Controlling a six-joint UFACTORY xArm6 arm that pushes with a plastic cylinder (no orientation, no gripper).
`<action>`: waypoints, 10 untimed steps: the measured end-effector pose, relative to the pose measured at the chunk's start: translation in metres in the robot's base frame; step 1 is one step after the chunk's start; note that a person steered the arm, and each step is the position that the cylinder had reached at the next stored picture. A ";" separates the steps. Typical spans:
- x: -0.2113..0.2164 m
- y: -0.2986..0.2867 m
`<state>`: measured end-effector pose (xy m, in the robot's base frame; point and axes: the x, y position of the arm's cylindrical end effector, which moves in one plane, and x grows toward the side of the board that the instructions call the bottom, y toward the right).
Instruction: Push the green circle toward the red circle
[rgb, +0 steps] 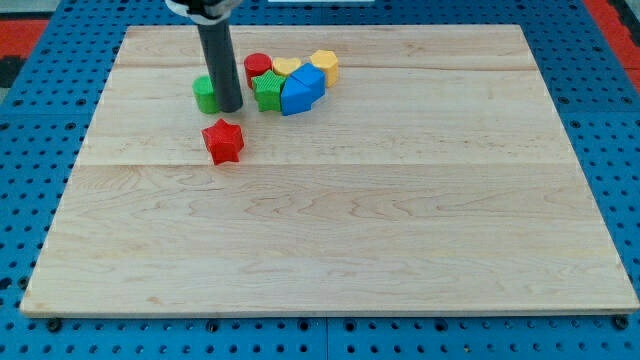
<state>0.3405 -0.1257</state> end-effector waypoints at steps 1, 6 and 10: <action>-0.004 -0.016; -0.061 -0.082; -0.112 -0.030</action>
